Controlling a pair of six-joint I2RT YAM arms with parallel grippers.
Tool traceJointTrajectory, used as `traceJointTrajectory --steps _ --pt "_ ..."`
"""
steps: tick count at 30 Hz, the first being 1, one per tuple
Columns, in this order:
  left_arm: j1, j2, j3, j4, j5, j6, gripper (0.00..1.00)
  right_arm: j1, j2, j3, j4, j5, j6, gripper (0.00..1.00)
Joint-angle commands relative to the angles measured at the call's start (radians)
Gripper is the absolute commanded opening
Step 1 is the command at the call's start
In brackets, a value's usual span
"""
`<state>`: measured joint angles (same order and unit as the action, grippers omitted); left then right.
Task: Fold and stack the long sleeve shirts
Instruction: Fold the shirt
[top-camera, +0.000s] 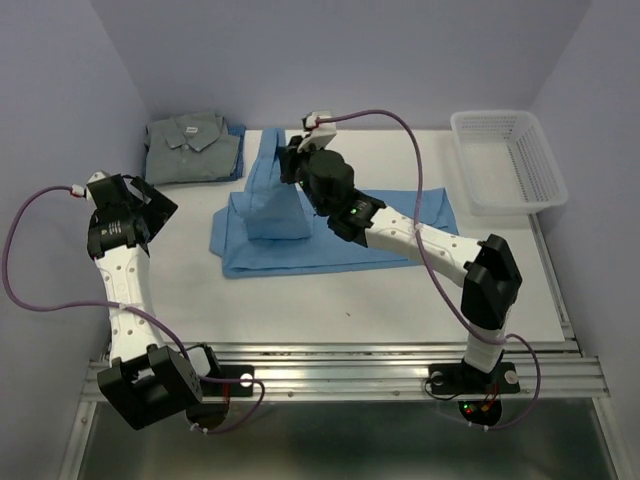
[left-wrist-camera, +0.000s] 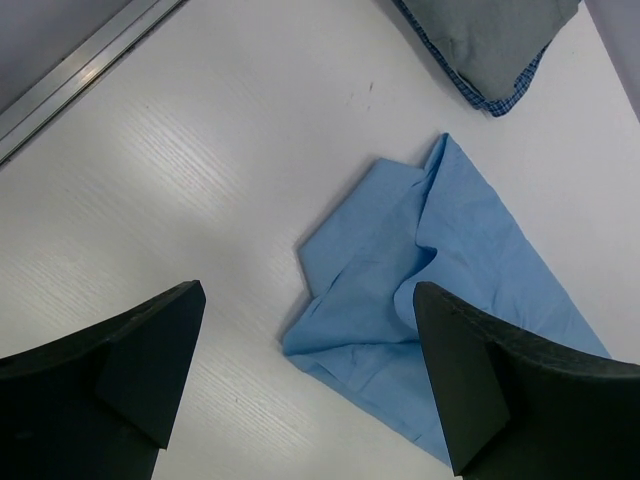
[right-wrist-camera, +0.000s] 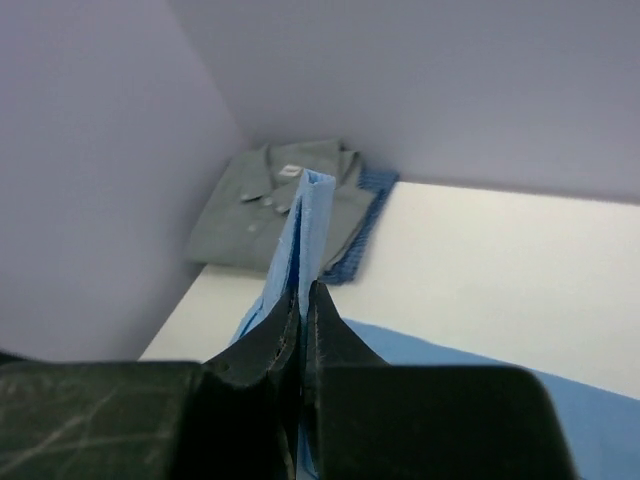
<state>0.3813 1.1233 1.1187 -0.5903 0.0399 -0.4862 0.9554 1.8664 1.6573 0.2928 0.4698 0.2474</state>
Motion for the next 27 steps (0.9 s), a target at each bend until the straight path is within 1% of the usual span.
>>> traceJointTrajectory --steps 1,3,7,11,12,15,19,25,27 --pt "0.001 -0.028 -0.020 0.069 0.083 0.026 0.99 -0.067 -0.074 -0.092 0.048 0.124 0.072 0.01" --pt "-0.005 -0.028 -0.031 0.087 0.116 0.026 0.99 -0.090 -0.108 -0.128 0.048 0.180 0.081 0.01" --pt "-0.041 -0.016 -0.056 0.113 0.123 0.014 0.99 -0.148 -0.185 -0.229 0.049 0.234 0.089 0.01" --pt "-0.134 0.024 -0.059 0.144 0.107 -0.017 0.99 -0.230 -0.234 -0.295 0.049 0.294 0.111 0.01" --pt "-0.175 0.045 -0.054 0.150 0.091 -0.020 0.99 -0.259 -0.248 -0.313 0.049 0.296 0.102 0.01" --pt "-0.234 0.096 -0.034 0.164 0.069 -0.040 0.99 -0.308 -0.266 -0.349 0.049 0.309 0.083 0.01" --pt "-0.286 0.168 -0.010 0.190 0.069 -0.064 0.99 -0.357 -0.289 -0.396 0.049 0.311 0.090 0.01" --pt "-0.366 0.263 0.033 0.214 0.060 -0.095 0.99 -0.391 -0.302 -0.453 0.046 0.296 0.099 0.01" --pt "-0.375 0.306 0.056 0.218 0.055 -0.100 0.99 -0.400 -0.305 -0.473 0.040 0.306 0.104 0.01"
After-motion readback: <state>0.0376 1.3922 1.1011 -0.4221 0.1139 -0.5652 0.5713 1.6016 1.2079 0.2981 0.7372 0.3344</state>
